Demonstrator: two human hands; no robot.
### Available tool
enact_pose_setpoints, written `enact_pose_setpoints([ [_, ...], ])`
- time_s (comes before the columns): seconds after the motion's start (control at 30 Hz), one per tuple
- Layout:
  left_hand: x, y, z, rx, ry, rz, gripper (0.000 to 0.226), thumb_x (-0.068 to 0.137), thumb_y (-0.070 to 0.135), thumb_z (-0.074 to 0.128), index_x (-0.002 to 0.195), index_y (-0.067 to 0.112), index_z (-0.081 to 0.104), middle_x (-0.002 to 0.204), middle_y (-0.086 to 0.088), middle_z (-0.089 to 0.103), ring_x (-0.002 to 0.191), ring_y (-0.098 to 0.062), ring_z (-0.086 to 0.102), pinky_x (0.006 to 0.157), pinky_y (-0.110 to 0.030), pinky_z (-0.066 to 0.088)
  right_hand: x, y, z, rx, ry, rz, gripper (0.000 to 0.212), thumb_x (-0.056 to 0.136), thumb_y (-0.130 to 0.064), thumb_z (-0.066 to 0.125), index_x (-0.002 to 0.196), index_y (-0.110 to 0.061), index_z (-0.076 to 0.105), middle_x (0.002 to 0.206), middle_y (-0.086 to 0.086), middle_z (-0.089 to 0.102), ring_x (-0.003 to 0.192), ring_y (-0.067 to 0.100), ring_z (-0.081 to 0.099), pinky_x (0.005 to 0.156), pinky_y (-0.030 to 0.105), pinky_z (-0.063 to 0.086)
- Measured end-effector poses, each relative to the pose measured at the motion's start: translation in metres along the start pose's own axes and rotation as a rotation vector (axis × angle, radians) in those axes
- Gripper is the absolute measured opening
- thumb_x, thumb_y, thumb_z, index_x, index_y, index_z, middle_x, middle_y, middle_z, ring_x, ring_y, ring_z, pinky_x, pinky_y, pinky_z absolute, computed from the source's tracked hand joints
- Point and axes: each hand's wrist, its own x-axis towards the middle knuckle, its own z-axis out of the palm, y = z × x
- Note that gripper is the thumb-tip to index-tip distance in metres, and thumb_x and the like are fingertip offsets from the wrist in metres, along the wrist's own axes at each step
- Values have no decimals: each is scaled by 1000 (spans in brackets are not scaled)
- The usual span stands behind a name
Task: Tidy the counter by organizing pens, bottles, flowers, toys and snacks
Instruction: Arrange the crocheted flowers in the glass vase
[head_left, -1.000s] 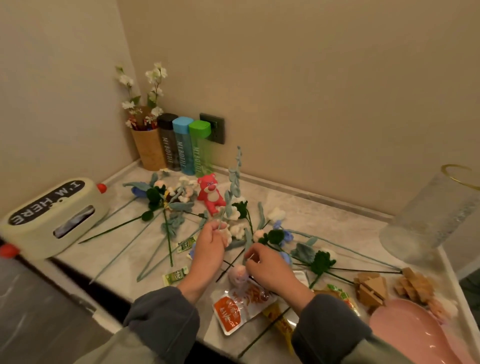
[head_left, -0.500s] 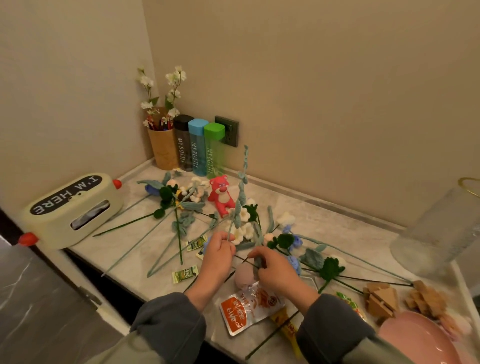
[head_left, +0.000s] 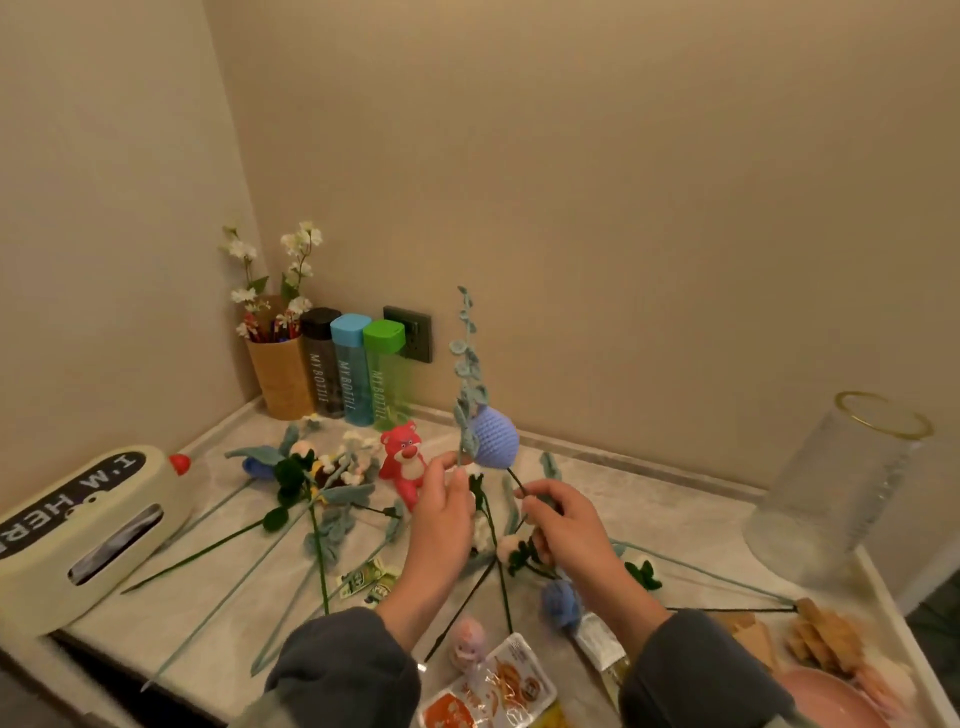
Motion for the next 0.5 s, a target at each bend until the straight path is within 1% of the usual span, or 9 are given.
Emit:
enact_pose_setpoints([
  [0.03,3,4,4,-21,-18,-1,20,102,26,33,115,28,48,60,4,39,46,-9,33,42,-23,27,1,-4,-2,35,3,21,14,97,-14,51,98,-18,65,71,0,58,51,7,51,48,21,42],
  [0.07,7,8,8,-54,-34,-3,20,102,24,33,114,26,48,58,4,37,44,-8,31,40,-22,25,3,-8,-4,72,15,34,15,98,-13,49,98,-16,64,69,2,56,51,8,51,48,21,43],
  [0.13,15,16,15,-140,-64,-24,19,102,16,31,109,19,48,57,2,37,40,-7,29,36,-19,24,7,-17,-4,201,46,51,16,99,-9,46,97,-12,61,70,4,54,59,12,55,53,24,46],
  [0.23,31,22,25,-216,-92,-70,19,99,3,30,99,12,47,65,-1,46,44,-8,34,38,-19,26,16,-34,-5,436,96,55,16,100,-6,43,96,-10,58,73,6,55,68,16,60,59,26,49],
  [0.3,39,22,30,-207,-120,-99,19,98,1,31,95,11,47,68,-2,45,47,-9,33,41,-20,27,21,-44,-6,519,114,63,15,101,-6,42,97,-10,57,79,8,59,73,17,62,64,28,52],
  [0.37,50,22,32,-191,-163,-120,19,97,2,33,92,11,48,64,-1,39,48,-9,30,42,-20,25,27,-52,-7,544,134,61,15,101,-7,43,97,-11,56,84,7,60,78,17,63,69,31,54],
  [0.43,62,26,33,-197,-211,-132,16,98,8,37,90,12,50,59,2,36,45,-7,29,40,-19,25,32,-59,-8,522,164,51,13,101,-9,45,98,-12,57,88,7,61,82,18,64,73,32,56],
  [0.5,74,33,34,-178,-262,-86,8,96,14,47,92,15,55,54,9,43,43,-4,35,42,-19,28,37,-64,-8,484,199,36,12,101,-11,46,101,-11,58,93,8,63,85,18,65,73,32,57],
])
